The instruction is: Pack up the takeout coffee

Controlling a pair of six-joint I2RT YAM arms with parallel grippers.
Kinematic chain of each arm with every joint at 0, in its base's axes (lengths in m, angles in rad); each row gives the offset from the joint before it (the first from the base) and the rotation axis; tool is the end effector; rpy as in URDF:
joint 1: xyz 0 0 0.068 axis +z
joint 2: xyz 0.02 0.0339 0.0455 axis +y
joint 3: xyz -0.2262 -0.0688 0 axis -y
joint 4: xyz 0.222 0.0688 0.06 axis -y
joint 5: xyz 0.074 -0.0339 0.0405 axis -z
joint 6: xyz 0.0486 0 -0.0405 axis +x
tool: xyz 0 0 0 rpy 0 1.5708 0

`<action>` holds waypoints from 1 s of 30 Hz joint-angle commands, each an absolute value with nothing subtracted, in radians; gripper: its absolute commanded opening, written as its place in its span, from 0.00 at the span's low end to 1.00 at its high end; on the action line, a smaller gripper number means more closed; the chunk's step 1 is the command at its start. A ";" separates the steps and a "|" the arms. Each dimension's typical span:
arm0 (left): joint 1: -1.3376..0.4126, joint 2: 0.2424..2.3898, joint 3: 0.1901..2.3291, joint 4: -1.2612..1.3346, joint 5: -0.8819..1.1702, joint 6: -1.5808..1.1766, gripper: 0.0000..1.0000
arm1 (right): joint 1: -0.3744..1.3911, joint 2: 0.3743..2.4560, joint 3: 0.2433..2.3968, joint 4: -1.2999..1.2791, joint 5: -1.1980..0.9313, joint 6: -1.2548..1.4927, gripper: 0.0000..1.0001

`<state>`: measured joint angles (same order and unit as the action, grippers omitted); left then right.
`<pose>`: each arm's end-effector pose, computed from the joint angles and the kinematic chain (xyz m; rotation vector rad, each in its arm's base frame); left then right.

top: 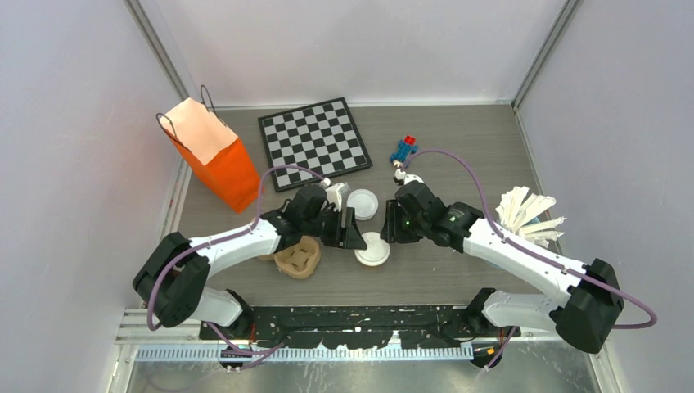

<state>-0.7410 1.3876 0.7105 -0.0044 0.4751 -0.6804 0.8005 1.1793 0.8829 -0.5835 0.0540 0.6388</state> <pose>0.1919 -0.2057 0.1697 0.3614 2.4719 -1.2268 0.1701 0.1716 0.2207 -0.1800 2.5268 0.5494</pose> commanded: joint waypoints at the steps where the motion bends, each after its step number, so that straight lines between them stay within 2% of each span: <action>1: -0.746 1.345 0.748 -0.030 0.461 -0.663 0.60 | 0.802 1.112 0.914 -0.629 0.035 0.659 0.39; 4: -0.746 1.312 0.755 -0.035 0.455 -0.655 0.67 | 0.801 1.088 0.908 -0.592 -0.037 0.662 0.35; 10: -0.744 1.278 0.751 -0.042 0.412 -0.669 0.67 | 0.802 1.094 0.865 -0.458 -0.132 0.707 0.32; 18: -0.746 1.317 0.750 -0.047 0.415 -0.688 0.57 | 0.802 1.162 0.849 -0.395 -0.126 0.705 0.27; 25: -0.746 1.338 0.715 -0.051 0.414 -0.698 0.39 | 0.802 1.211 0.778 -0.355 -0.107 0.710 0.26; 30: -0.746 1.332 0.687 -0.092 0.386 -0.695 0.37 | 0.801 1.201 0.684 -0.322 -0.072 0.736 0.26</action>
<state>-0.7422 1.3312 0.7124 -0.0494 0.4191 -0.7036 0.8009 1.2003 0.7647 -0.3401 -0.1162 0.7158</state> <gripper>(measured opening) 0.373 0.263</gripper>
